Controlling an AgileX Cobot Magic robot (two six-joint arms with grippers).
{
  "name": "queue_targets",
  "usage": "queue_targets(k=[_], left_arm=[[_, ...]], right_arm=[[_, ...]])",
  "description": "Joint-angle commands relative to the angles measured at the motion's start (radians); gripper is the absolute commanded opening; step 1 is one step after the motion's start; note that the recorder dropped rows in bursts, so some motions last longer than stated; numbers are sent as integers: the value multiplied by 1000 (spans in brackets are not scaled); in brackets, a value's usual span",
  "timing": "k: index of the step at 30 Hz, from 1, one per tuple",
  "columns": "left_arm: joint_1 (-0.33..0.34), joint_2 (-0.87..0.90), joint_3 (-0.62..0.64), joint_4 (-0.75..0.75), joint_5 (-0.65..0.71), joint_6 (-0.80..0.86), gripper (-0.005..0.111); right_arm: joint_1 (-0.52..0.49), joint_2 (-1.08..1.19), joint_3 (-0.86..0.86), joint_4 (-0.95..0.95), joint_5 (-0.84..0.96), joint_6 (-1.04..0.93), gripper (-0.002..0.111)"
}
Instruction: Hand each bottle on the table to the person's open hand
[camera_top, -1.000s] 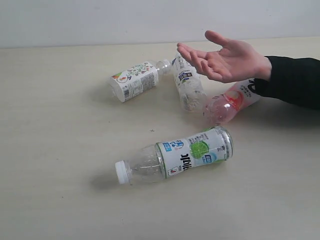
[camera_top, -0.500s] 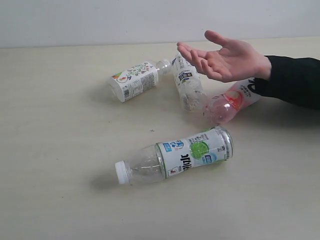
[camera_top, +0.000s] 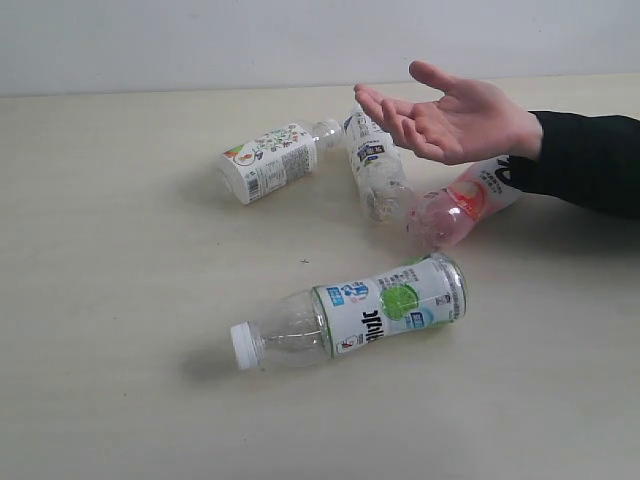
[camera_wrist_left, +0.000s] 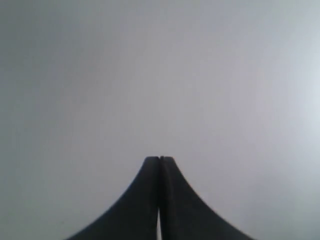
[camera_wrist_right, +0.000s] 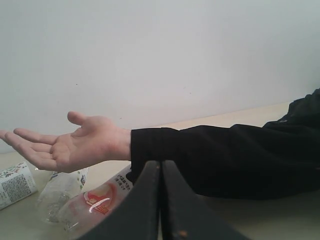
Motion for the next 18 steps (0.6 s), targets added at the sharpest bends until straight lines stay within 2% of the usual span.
queue_targets(k=[1,5,6,8,13,16,18], left_arm=[[3,247,-188,460,28,-192,0],[3,405,-300,763,19,-214,0],[3,462,-333,930,26,-214,0],[3,504,-348,1044,53,-237,0],[3,577,-355,1178,209,-331,0],[3,612,-355,1287,268,-306,0],[3,631,-355,1287,311,-243,0]], right_arm=[[1,-6,6,-1,-11,-2,0],[1,-6,6,-1,-11,-2,0],[1,-6,6,-1,-11,-2,0],[1,-6,6,-1,-11,-2,0],[1,-6,6,-1,-11,-2,0],[1,-6,6,-1,-11,-2,0],[1,-6,6,-1,-11,-2,0]])
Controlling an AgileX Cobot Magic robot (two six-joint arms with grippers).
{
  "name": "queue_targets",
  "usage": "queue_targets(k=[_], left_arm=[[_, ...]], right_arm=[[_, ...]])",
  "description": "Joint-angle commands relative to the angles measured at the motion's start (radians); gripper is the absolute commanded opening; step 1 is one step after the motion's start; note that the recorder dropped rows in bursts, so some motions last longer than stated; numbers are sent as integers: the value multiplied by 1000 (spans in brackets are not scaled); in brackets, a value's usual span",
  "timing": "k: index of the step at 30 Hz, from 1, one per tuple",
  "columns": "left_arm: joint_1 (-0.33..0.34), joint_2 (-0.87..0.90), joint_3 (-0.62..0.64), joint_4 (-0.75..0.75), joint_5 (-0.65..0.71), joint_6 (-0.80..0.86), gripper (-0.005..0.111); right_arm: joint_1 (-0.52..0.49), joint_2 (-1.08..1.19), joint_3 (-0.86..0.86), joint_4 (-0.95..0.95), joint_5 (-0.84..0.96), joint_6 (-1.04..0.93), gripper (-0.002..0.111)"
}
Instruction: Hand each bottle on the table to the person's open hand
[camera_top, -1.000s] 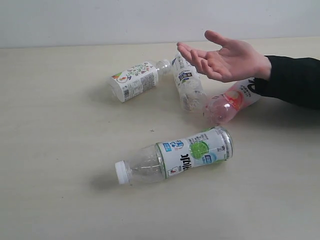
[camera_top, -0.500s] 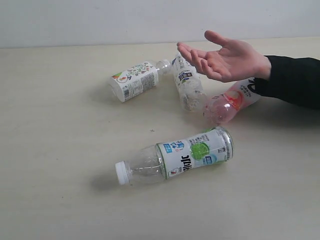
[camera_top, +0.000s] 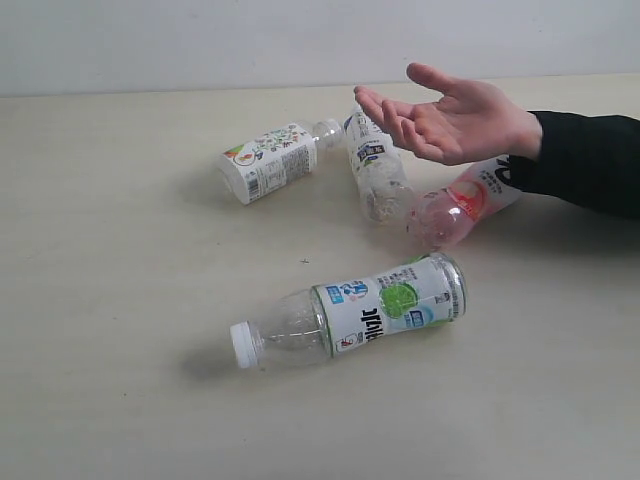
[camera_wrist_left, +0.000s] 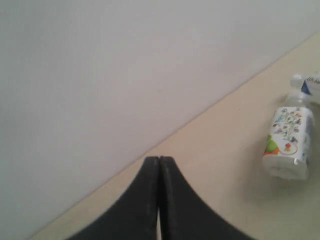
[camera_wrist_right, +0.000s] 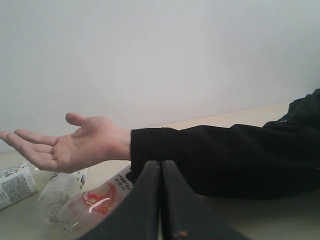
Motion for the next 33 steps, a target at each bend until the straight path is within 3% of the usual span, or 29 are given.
queue_targets(k=[1,4,5,9,13,20,23,25,28,33], left_arm=[[1,30,-7,35,83,63,0],[1,38,-28,35,94,-257,0],[1,46,-43,35,60,-282,0],[1,95,-56,35,-115,-225,0],[1,127,-31,35,-175,37,0],[-2,117,26,35,135,399,0],[-9,117,30,16,362,411,0],[-9,117,20,-75,458,413,0],[-14,130,-15,-285,487,521,0],[-131,202,-74,-780,668,1182,0]], right_arm=[[1,-6,6,-1,-11,-2,0],[1,-6,6,-1,-11,-2,0],[1,-6,6,-1,-11,-2,0],[1,-6,6,-1,-11,-2,0],[1,-6,6,-1,-11,-2,0],[1,-6,6,-1,-11,-2,0],[1,-6,6,-1,-11,-2,0],[1,-6,6,-1,-11,-2,0],[1,-6,6,-1,-11,-2,0],[1,-6,6,-1,-11,-2,0]])
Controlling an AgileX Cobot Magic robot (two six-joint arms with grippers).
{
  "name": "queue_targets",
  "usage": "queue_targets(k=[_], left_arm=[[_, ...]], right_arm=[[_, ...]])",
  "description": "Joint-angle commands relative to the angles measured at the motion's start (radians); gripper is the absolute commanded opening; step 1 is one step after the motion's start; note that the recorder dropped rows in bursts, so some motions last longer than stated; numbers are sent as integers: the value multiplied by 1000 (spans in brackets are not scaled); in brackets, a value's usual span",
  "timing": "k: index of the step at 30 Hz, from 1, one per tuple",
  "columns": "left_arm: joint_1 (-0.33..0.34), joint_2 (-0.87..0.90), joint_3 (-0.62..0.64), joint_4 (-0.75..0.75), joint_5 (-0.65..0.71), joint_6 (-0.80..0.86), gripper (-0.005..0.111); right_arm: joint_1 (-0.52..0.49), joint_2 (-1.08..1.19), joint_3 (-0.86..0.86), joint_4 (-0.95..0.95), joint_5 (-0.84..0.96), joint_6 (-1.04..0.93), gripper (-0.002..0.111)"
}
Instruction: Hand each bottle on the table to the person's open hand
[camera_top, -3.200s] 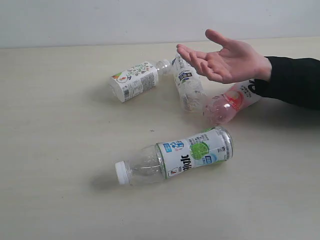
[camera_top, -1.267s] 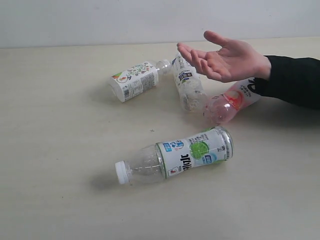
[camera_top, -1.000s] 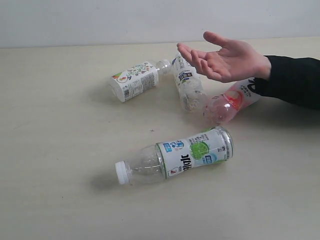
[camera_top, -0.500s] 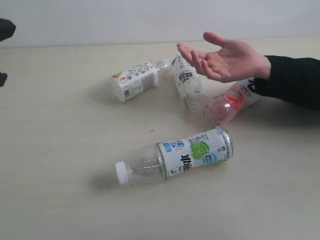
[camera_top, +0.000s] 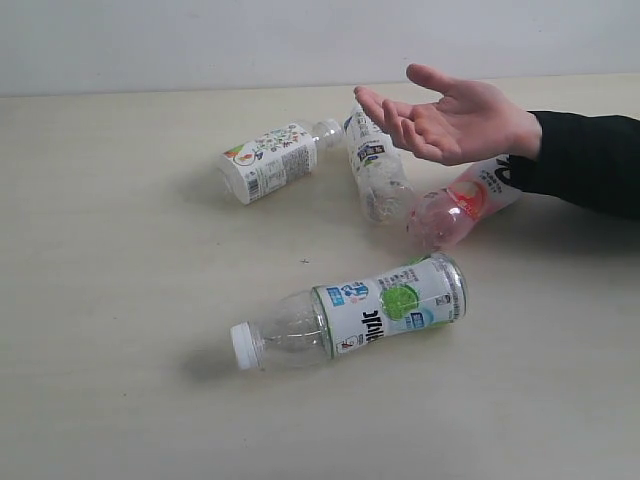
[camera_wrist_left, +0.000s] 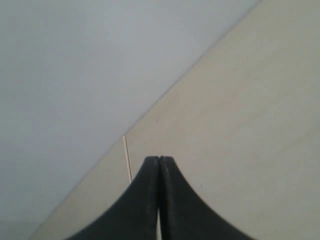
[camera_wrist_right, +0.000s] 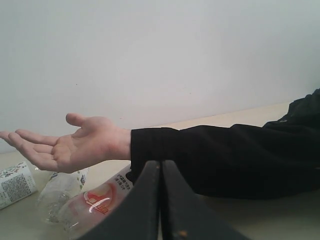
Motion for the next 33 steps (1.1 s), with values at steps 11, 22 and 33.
queue_targets(k=[11,22,33], left_arm=[[-421,237,-258,-1142,407,996,0],[-556,494,-470,-1360,413,993,4],[-720,614,-533,-1365,253,967,64]], right_arm=[[1,-6,6,-1,-11,-2,0],[1,-6,6,-1,-11,-2,0],[1,-6,6,-1,-11,-2,0]])
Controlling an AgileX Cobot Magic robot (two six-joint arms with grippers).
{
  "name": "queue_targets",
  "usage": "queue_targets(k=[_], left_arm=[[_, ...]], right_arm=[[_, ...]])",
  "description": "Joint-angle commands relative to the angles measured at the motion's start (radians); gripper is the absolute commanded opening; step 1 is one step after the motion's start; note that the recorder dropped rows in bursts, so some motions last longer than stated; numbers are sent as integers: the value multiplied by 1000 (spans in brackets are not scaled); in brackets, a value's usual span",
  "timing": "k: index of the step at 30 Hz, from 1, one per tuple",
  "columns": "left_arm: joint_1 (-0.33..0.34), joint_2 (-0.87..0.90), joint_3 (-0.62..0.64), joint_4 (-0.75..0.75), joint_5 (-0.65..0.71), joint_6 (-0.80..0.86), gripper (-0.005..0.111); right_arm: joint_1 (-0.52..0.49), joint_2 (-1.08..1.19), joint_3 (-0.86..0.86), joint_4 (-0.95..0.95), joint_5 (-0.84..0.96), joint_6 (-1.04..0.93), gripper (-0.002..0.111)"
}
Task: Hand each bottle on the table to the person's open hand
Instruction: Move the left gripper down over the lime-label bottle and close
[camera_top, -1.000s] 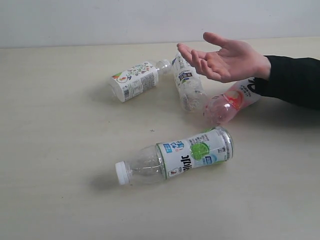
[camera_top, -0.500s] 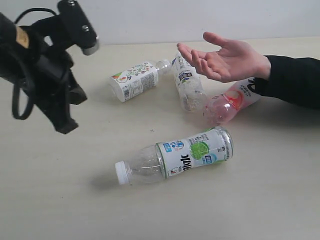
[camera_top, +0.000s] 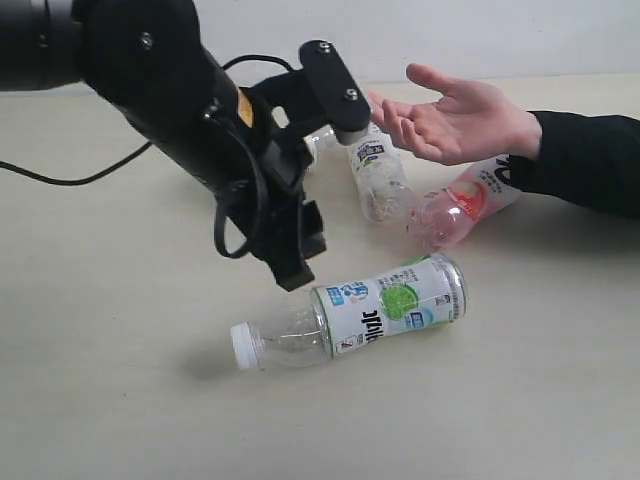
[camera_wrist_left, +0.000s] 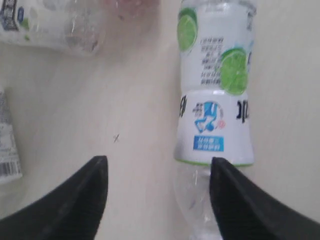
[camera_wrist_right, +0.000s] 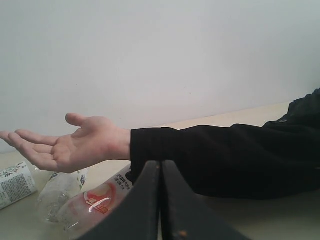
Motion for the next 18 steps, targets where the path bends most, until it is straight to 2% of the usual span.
queue_targets(k=[1,6,10,18], left_arm=[[-56,32,-9,-13,-98,-14,64],[-87,76,-9,-13,-111,-26,64],[-87,89,-9,-2,-140,-73,75],[-87,89,-9,1,-136,-61,75]], right_arm=[[1,-6,6,-1,-11,-2,0],[1,-6,6,-1,-11,-2,0],[1,-6,6,-1,-11,-2,0],[1,-6,6,-1,-11,-2,0]])
